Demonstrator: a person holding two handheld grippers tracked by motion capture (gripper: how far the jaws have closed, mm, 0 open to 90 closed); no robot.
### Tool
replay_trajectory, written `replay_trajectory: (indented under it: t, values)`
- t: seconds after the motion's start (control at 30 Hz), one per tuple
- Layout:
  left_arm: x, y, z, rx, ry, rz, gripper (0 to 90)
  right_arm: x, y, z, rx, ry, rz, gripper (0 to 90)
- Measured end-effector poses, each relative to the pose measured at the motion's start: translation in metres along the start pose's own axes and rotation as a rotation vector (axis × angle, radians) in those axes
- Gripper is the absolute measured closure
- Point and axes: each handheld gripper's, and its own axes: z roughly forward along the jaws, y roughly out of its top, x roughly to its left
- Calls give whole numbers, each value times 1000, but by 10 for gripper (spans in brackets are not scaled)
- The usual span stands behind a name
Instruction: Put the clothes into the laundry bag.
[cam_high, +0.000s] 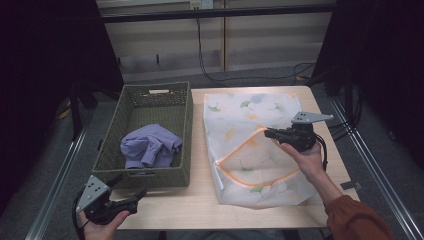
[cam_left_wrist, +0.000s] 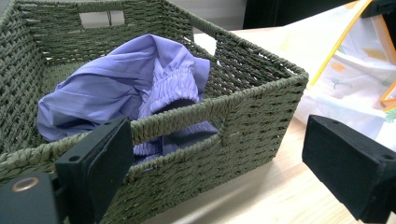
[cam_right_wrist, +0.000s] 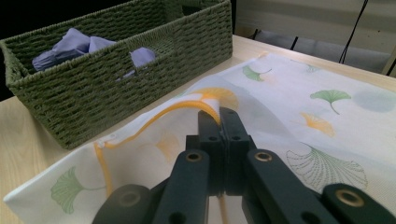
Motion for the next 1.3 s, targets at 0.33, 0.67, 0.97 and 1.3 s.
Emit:
replay_trajectory:
  t: [0.33, 0.67, 0.97, 1.3]
  values:
    - [1, 1, 1, -1, -13, -2, 91, 1, 12, 6, -20, -7, -3, 896]
    - [-2, 12, 5, 1, -22, 32, 100, 3, 21, 17, -36, -6, -2, 897]
    - [2, 41, 21, 41, -62, 68, 110, 1, 15, 19, -15, -7, -3, 897]
    - [19, 74, 46, 117, -85, 96, 99, 3, 13, 20, -6, 5, -6, 897]
